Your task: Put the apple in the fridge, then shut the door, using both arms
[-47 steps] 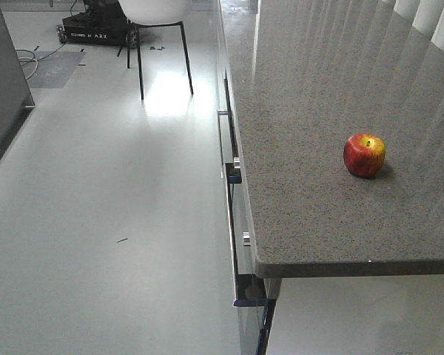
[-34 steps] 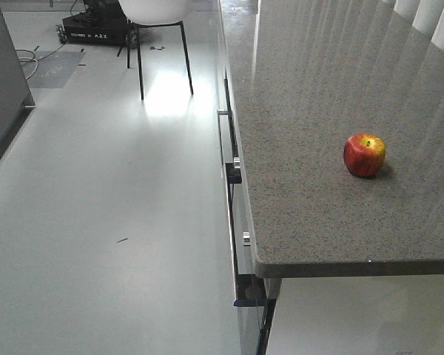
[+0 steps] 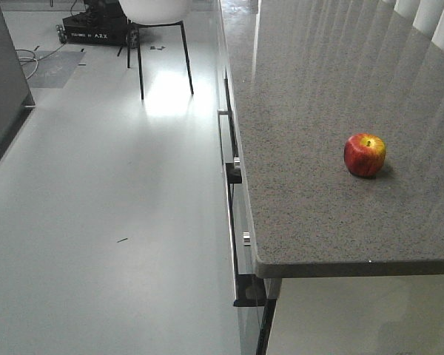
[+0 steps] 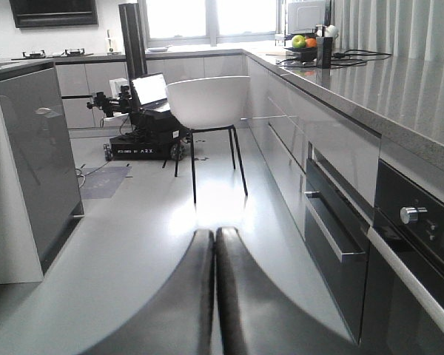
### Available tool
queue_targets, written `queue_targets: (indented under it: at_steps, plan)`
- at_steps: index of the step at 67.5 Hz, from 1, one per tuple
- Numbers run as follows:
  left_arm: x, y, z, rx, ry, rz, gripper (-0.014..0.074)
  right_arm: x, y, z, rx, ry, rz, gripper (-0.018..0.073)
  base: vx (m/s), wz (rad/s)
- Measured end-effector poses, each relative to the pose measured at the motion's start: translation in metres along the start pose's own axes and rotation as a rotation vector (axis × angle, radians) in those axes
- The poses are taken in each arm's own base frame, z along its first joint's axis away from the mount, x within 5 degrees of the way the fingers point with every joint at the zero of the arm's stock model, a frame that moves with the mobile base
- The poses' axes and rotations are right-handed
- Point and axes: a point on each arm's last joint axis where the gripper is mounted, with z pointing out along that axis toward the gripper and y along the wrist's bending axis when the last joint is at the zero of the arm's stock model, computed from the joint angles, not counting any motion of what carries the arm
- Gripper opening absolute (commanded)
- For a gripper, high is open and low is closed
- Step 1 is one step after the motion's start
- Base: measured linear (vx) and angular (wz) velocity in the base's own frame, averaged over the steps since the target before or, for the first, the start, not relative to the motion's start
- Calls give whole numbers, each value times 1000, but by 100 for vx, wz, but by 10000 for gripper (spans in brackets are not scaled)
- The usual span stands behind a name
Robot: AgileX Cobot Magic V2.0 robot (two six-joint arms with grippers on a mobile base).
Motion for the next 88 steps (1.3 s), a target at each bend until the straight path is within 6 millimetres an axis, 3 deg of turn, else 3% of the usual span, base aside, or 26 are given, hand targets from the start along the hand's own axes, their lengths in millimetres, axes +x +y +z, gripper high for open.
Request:
queue_targets:
  at_steps: [22, 30, 36, 49, 62, 68, 88]
  plan:
    - [0, 0, 0, 0, 0, 0, -6, -80, 14, 14, -38, 225, -146, 10, 0, 0]
    - [0, 0, 0, 0, 0, 0, -6, -98, 17, 29, -48, 311, -174, 78, 0, 0]
    - [0, 0, 0, 0, 0, 0, -6, -105, 18, 43, -55, 397, -187, 176, 0, 0]
    - [0, 0, 0, 0, 0, 0, -6, -101, 18, 81, -61, 577, -193, 466, 0, 0]
    - [0, 0, 0, 0, 0, 0, -6, -91, 17, 119, -59, 705, -184, 672, 0, 0]
    - [0, 0, 0, 0, 0, 0, -6, -85, 16, 137, -58, 760, -180, 708, 0, 0]
    - [0, 0, 0, 0, 0, 0, -6, -67, 9, 199, -31, 899, -225, 700, 0, 0]
